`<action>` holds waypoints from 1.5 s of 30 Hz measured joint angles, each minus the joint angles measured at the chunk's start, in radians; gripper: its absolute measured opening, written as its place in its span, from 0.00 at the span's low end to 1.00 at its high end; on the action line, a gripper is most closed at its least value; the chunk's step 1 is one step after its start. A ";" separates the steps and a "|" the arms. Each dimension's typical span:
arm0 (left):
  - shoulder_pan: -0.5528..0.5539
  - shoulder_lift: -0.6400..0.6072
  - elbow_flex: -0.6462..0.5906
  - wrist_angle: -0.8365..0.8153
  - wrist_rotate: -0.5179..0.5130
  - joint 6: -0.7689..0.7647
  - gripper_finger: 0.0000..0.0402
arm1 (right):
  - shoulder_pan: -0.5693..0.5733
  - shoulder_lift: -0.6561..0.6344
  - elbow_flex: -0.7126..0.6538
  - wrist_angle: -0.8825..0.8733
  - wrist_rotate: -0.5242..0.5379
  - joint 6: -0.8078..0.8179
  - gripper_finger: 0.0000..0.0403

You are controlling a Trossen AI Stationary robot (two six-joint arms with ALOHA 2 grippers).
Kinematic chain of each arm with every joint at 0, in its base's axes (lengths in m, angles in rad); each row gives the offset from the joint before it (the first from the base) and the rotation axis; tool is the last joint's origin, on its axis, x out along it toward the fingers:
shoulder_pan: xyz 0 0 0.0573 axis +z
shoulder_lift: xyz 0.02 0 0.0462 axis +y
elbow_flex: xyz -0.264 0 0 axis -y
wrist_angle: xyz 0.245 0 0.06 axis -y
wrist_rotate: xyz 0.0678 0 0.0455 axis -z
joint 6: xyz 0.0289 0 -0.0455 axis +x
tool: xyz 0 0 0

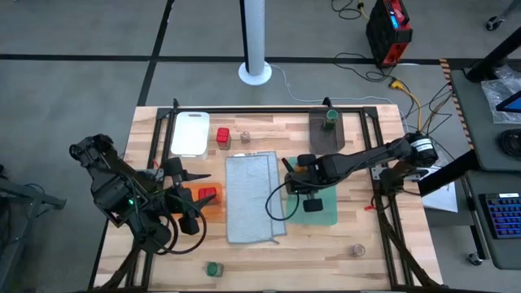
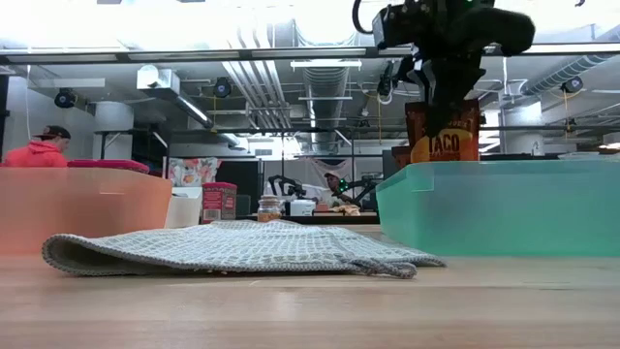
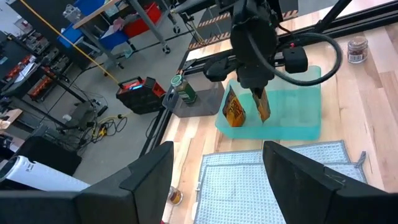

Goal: Sort spices by type
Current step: Put the orange seasoning packet into the green bin

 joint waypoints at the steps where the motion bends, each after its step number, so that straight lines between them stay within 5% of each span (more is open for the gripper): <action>1: 0.000 0.000 0.000 0.000 0.000 0.000 0.58 | -0.007 0.000 -0.006 0.009 -0.004 -0.003 0.02; 45: 0.000 0.000 -0.003 -0.050 -0.007 -0.050 0.58 | -0.094 -0.001 -0.122 0.168 -0.132 -0.074 0.02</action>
